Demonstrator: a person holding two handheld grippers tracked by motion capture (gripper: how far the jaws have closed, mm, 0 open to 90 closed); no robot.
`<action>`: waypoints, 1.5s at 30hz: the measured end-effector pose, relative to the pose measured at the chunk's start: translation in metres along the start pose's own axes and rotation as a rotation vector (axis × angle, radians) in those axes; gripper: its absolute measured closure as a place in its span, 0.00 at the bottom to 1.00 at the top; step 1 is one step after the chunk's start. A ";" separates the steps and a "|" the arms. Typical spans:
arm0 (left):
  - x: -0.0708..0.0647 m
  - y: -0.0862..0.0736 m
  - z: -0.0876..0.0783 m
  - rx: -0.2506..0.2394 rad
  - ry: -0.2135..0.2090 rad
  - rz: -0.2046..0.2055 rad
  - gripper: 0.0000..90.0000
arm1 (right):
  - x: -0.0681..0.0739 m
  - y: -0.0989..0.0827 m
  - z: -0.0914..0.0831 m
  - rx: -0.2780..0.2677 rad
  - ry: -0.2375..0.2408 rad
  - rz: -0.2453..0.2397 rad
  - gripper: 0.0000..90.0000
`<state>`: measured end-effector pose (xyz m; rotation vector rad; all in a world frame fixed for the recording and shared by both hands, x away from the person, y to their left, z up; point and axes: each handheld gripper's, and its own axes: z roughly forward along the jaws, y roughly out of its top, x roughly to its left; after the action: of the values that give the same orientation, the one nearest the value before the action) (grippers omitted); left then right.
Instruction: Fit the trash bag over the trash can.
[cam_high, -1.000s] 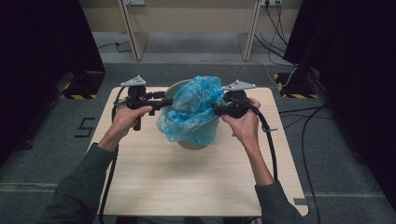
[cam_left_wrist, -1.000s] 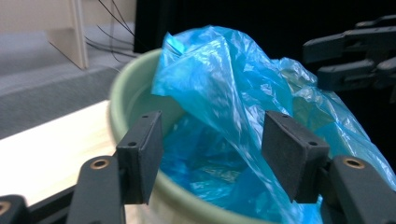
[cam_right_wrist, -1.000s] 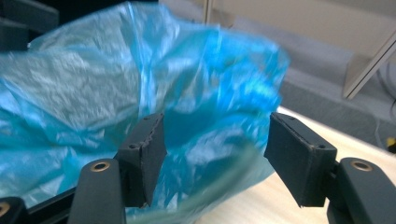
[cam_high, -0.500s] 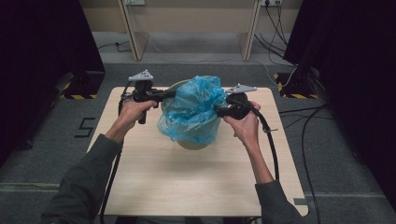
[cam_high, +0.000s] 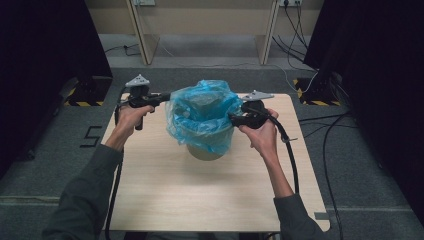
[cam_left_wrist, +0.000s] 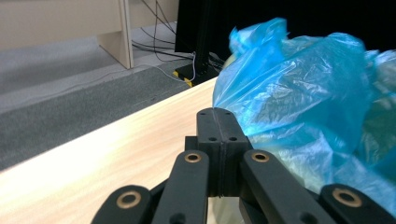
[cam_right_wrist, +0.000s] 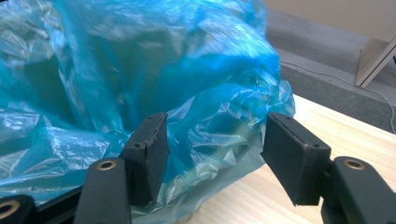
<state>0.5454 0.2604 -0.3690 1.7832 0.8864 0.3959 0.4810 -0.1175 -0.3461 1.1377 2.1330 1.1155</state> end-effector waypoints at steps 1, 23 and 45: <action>0.001 -0.005 0.000 0.004 0.000 0.003 1.00 | 0.000 0.000 0.000 0.000 0.001 -0.002 0.45; -0.029 -0.031 -0.031 -0.004 -0.078 0.094 0.78 | 0.026 -0.005 -0.028 -0.019 -0.036 -0.061 0.43; -0.031 0.017 -0.006 -0.070 -0.050 -0.059 0.41 | -0.009 0.021 -0.012 -0.064 -0.032 -0.049 0.40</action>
<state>0.5275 0.2386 -0.3467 1.6914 0.8779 0.3392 0.4871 -0.1234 -0.3218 1.0618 2.0741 1.1280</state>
